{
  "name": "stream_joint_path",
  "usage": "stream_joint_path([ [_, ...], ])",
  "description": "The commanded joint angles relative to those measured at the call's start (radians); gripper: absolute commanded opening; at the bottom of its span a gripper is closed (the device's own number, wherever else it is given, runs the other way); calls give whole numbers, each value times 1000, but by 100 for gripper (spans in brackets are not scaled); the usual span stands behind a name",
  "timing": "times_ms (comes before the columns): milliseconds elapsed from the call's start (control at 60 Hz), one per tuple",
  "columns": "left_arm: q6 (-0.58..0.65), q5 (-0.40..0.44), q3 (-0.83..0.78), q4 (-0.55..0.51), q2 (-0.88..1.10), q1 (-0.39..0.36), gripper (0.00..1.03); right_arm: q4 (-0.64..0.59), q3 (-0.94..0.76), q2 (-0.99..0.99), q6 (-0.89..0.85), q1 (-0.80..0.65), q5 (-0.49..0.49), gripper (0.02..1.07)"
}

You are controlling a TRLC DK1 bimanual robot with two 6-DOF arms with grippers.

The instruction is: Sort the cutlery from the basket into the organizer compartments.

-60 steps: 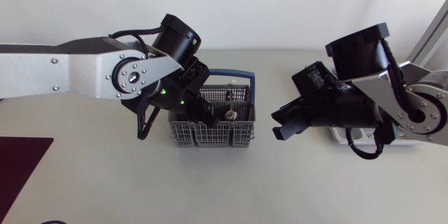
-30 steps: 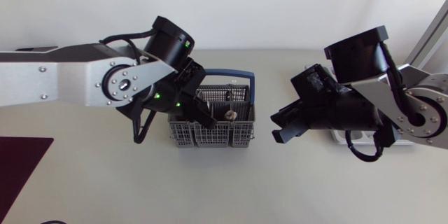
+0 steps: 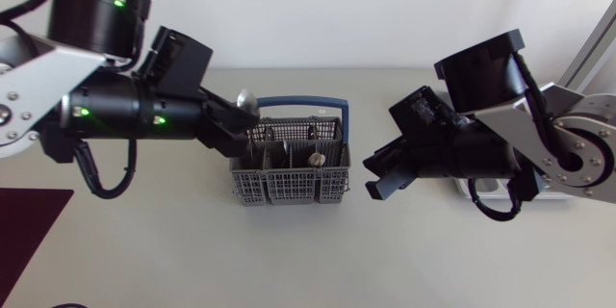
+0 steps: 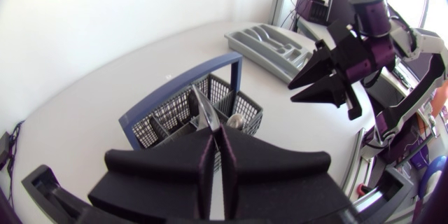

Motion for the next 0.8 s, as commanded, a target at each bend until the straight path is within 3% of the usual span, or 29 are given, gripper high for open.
stream_joint_path([
  [0,-34,53,-15,16,-64,34,3,-20,34,12,23,14,12,41],
  [217,-43,157,-1,14,-180,76,3,-34,56,-34,0,26,-3,41],
  [400,-32,326,-2,22,-214,93,3,-46,65,-96,-31,26,-63,46],
  [633,-23,554,31,51,-61,160,3,-60,52,-146,-94,3,-167,49],
  [783,-14,623,61,79,31,151,3,-58,36,-160,-140,-20,-230,50],
])
